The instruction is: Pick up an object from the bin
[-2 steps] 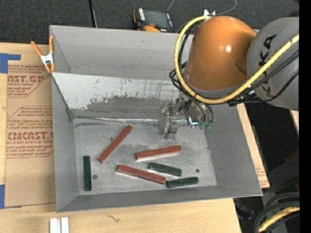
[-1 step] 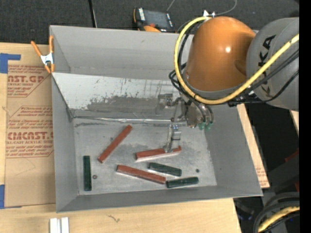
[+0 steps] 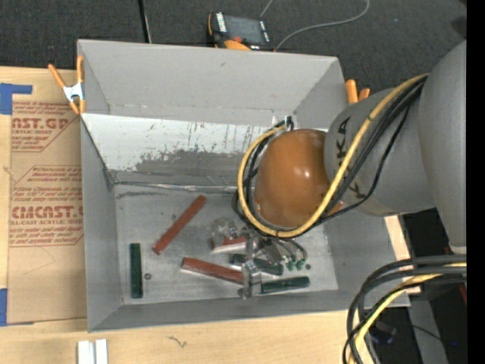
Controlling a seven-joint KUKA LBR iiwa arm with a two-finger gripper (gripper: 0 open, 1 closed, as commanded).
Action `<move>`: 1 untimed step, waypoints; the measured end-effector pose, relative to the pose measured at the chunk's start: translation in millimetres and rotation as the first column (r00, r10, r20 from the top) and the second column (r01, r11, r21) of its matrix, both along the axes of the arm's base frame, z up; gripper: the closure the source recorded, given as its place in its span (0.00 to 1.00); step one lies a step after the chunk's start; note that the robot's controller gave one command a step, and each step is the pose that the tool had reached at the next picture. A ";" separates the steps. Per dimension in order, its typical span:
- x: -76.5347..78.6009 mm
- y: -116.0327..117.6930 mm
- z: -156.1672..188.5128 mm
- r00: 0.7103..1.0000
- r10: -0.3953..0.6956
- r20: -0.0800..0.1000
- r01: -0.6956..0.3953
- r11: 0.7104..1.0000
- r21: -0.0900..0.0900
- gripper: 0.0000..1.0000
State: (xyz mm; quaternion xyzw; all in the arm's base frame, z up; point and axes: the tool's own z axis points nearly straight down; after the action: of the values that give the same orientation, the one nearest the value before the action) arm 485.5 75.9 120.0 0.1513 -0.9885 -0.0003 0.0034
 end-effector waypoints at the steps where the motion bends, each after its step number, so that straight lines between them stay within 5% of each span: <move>1: 7.9 -45.1 -48.3 0.997 -0.074 0.010 0.074 0.997 0.002 0.00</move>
Offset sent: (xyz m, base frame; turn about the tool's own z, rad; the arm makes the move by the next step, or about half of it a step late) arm 0.0071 -0.0443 -0.0466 0.0698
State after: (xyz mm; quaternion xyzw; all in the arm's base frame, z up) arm 493.3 30.8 71.7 0.1148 -0.9934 -0.0005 -0.0018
